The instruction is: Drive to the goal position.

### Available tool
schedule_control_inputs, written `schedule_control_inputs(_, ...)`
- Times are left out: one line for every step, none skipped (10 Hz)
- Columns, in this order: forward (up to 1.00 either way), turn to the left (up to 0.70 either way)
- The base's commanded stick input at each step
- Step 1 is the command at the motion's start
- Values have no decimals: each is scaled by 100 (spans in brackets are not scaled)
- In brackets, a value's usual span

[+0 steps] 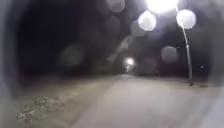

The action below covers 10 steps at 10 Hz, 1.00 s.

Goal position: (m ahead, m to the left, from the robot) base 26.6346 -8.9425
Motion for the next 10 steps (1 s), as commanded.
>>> schedule_control_inputs(100,18)
schedule_control_inputs(100,30)
schedule_control_inputs(100,32)
schedule_control_inputs(100,17)
schedule_control_inputs(100,2)
schedule_control_inputs(100,0)
schedule_control_inputs(100,0)
schedule_control_inputs(100,-8)
schedule_control_inputs(100,-39)
schedule_control_inputs(100,-40)
